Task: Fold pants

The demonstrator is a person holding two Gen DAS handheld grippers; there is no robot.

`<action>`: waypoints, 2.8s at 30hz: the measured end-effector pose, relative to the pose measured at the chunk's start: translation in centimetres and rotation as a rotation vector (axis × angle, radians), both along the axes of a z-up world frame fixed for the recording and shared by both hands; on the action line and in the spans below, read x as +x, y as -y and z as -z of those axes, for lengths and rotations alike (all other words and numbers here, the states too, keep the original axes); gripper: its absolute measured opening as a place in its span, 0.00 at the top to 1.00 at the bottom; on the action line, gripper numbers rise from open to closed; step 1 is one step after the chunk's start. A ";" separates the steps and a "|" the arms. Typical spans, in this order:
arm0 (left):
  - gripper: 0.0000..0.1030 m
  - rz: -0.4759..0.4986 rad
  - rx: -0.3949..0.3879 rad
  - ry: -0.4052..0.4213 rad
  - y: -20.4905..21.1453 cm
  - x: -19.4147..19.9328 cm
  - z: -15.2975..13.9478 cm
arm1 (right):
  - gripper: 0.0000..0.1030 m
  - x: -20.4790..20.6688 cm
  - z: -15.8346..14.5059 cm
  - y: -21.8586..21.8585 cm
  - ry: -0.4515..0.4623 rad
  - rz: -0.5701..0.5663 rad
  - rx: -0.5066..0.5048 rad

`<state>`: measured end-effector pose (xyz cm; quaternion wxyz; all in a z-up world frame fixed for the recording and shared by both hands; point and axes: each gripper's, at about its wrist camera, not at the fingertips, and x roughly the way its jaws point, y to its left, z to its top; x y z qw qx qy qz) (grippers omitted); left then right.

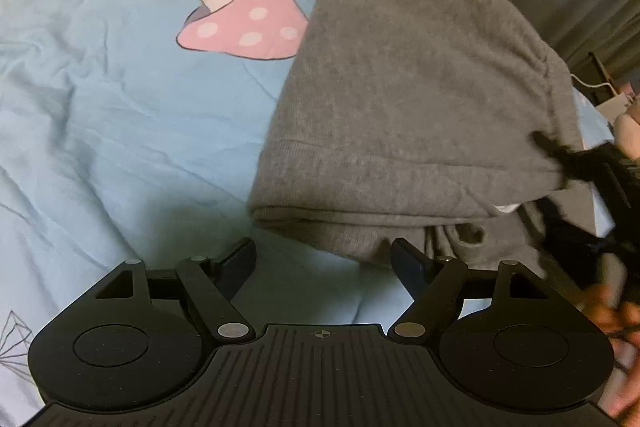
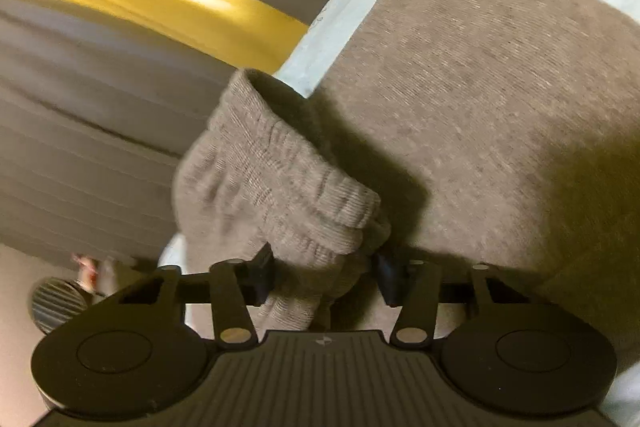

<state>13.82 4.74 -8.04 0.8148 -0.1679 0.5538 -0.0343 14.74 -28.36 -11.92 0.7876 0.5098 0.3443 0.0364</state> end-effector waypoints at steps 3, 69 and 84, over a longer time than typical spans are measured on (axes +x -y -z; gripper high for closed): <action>0.22 0.005 0.015 0.005 0.2 -0.3 -0.2 | 0.66 -1.6 -3.2 0.5 0.134 -0.002 0.040; 0.62 -0.010 -0.121 0.208 1.6 -3.1 -2.9 | 0.66 -8.1 -7.8 7.8 0.273 0.127 -0.097; 0.49 -0.054 -0.141 0.156 0.7 -2.7 -2.4 | 0.46 -8.3 -5.3 9.1 0.108 0.051 -0.253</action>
